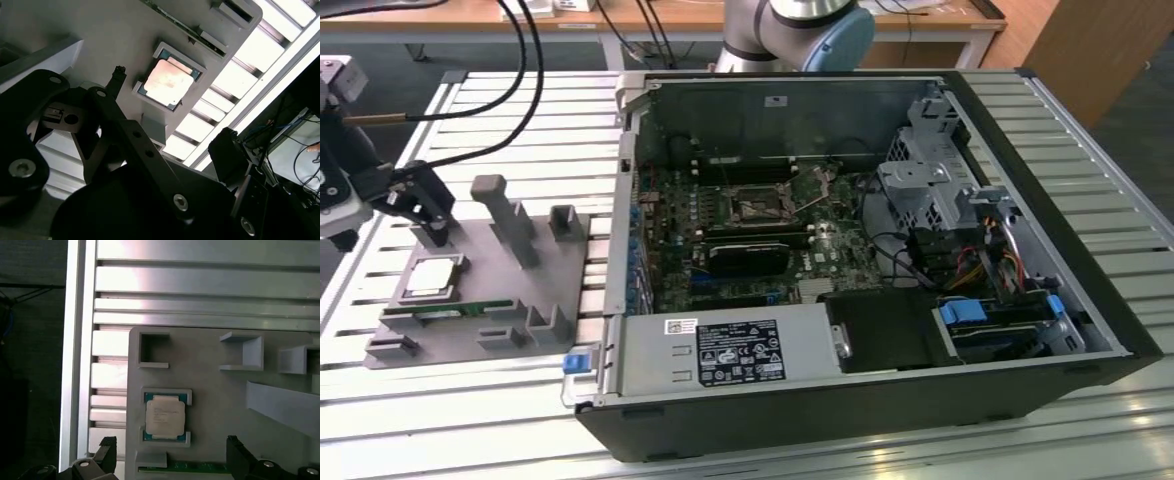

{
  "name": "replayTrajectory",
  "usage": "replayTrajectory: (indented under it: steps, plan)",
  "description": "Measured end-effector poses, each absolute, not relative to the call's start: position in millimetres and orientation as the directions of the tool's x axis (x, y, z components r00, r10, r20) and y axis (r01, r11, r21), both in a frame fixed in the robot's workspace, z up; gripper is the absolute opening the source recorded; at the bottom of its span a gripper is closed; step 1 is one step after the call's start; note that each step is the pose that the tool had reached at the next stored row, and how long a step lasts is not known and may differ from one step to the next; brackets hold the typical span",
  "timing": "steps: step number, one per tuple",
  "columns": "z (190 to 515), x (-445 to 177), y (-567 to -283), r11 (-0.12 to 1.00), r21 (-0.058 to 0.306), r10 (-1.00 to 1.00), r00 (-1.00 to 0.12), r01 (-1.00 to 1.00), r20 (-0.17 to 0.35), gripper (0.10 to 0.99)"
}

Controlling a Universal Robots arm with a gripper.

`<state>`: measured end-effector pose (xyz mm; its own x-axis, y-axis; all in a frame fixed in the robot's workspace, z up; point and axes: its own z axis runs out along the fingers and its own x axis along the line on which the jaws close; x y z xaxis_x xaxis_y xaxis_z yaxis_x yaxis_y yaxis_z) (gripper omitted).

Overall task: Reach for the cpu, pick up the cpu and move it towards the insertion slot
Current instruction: 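Pick up the cpu and move it towards the insertion slot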

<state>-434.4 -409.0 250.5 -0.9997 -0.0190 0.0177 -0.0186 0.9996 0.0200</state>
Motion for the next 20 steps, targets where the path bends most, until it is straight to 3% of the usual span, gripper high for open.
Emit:
replayTrajectory:
  steps: [20]
  plan:
    - [209,-438,-409,1.0,0.02,-0.017,-1.0,-0.017,0.017,0.925]
